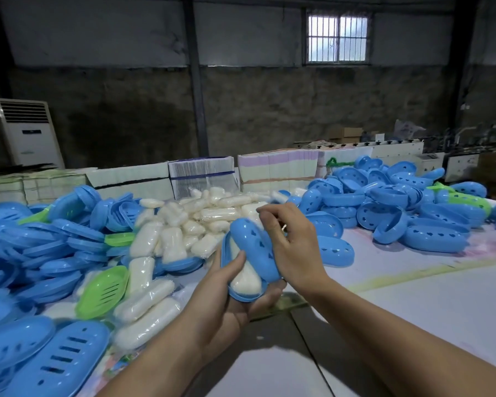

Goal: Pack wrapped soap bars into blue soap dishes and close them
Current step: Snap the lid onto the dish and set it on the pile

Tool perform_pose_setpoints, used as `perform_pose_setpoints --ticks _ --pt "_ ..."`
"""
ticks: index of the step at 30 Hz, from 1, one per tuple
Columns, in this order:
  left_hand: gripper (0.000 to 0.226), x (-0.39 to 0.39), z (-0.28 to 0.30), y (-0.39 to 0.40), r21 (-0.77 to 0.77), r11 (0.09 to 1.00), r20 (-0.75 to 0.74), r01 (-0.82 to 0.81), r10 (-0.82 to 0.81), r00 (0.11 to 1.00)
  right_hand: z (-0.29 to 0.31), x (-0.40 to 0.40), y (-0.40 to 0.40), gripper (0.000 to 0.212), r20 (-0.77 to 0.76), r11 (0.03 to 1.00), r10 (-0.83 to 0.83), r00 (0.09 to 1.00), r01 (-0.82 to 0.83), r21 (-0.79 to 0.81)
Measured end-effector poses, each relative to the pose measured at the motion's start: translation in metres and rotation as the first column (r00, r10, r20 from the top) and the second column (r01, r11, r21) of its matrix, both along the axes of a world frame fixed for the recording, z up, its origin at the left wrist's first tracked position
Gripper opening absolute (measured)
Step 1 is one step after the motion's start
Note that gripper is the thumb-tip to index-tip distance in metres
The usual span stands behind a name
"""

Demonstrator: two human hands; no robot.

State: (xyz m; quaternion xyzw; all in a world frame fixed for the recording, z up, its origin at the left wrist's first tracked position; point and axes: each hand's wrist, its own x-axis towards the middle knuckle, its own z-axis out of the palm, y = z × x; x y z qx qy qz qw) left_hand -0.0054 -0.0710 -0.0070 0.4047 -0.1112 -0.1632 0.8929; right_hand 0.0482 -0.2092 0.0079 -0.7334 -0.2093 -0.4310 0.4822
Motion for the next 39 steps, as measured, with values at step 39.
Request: perform_pose_setpoints --ticks 39 --pt "0.030 0.035 0.011 -0.018 0.101 0.925 0.080 -0.366 0.359 0.930 0.005 -0.005 0.005 0.059 -0.529 0.892 0.433 0.730 -0.264 0.366"
